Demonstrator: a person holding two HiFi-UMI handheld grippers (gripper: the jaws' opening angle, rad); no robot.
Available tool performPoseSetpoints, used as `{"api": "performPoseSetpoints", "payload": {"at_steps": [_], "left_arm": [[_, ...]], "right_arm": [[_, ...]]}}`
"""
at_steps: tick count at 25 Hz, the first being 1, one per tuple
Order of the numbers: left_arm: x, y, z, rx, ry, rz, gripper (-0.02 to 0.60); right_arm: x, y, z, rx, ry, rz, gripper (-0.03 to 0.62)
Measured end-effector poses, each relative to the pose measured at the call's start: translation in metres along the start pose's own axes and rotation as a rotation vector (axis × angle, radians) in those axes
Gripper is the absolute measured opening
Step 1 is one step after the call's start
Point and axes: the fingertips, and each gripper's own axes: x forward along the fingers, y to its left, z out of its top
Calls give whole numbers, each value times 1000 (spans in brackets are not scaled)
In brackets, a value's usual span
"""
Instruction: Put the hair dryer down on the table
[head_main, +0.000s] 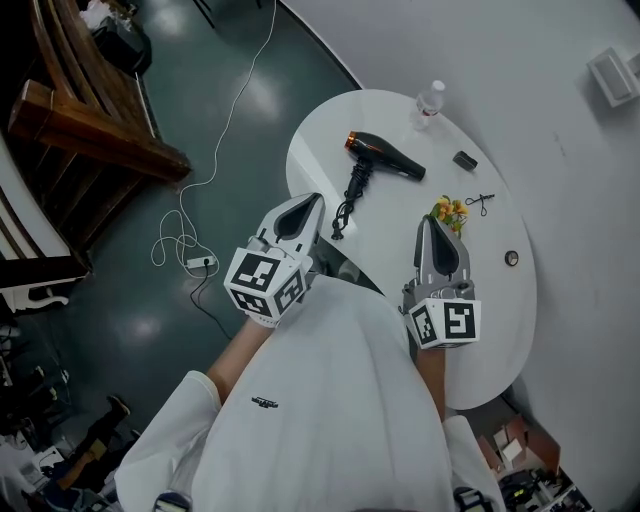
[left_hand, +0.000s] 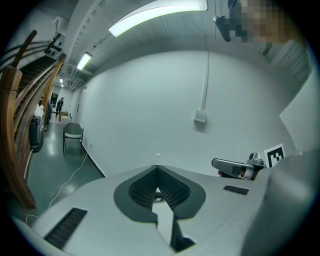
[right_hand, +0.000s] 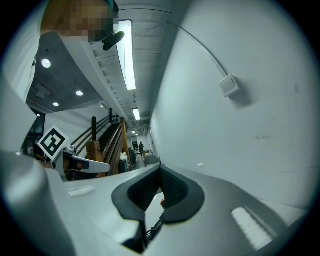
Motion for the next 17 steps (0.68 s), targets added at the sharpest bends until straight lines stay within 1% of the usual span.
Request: {"api": "performPoseSetpoints", "payload": {"at_steps": [17], "left_arm": [[28,-15,0,13,26,-27,9]], "right_arm": [[1,-26,5,7,-14,-26,11]]}}
